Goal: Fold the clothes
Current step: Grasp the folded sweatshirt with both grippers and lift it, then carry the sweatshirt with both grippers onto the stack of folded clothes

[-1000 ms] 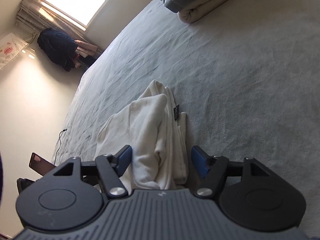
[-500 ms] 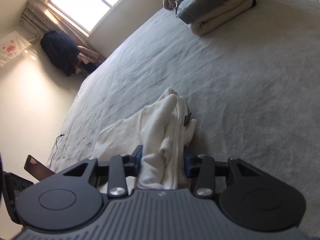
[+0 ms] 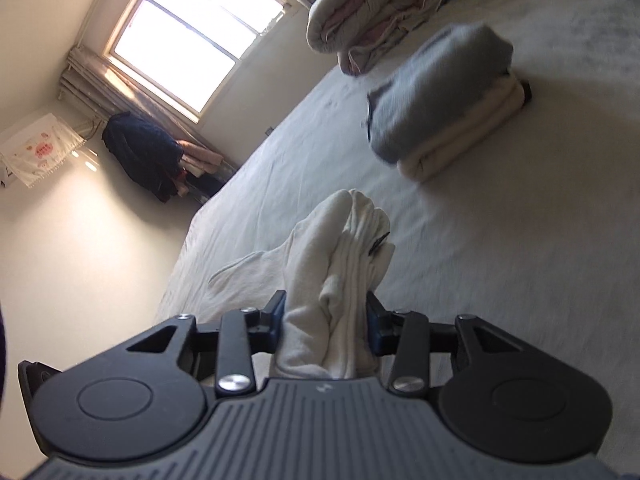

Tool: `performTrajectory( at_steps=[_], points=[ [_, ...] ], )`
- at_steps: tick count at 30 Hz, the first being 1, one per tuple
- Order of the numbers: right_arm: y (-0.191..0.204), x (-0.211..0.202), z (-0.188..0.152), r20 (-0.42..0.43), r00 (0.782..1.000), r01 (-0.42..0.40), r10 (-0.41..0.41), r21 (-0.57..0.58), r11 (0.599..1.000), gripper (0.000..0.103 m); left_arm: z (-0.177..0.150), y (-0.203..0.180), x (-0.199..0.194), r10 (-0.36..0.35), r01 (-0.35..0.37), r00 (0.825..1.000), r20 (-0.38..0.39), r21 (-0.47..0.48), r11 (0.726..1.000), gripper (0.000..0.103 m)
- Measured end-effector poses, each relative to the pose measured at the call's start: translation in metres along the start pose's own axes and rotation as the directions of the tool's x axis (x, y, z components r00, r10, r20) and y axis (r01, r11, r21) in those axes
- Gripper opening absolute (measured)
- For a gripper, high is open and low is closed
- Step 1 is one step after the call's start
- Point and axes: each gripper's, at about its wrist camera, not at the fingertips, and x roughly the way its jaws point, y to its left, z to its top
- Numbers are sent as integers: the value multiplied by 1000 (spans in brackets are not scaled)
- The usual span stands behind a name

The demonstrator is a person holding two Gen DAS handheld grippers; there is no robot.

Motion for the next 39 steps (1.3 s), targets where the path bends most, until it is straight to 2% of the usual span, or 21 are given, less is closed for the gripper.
performTrajectory(
  at_steps=[10,17,22,27,31,34,36,39],
  points=[
    [-24,2,105,91,996,-3,5,-23,1000,43,66,-63,78,-58,58,997,43,-2,998,34],
    [-46,22,166,139,990,8,-1,-52,999,43,100,-78,137,-98,101,992,79,-30,994,34],
    [-64,41,198,166,986,21,-10,-68,997,43,116,-81,176,-112,117,989,95,-49,992,34],
    [-88,60,212,186,982,25,-12,-69,997,43,125,-77,213,-113,119,988,106,-53,991,34],
    [-114,83,205,167,985,43,-34,-51,998,43,117,-65,239,-68,74,992,103,-52,996,35],
    [-132,97,192,162,985,70,-62,-44,997,49,105,-56,253,-20,23,995,94,-32,999,41],
    [-139,97,187,187,981,48,-42,-25,999,55,99,-55,254,-13,11,993,114,11,1000,46],
    [-133,90,189,194,980,43,-36,-33,999,57,102,-58,249,-2,-2,993,115,39,999,50]
  ],
)
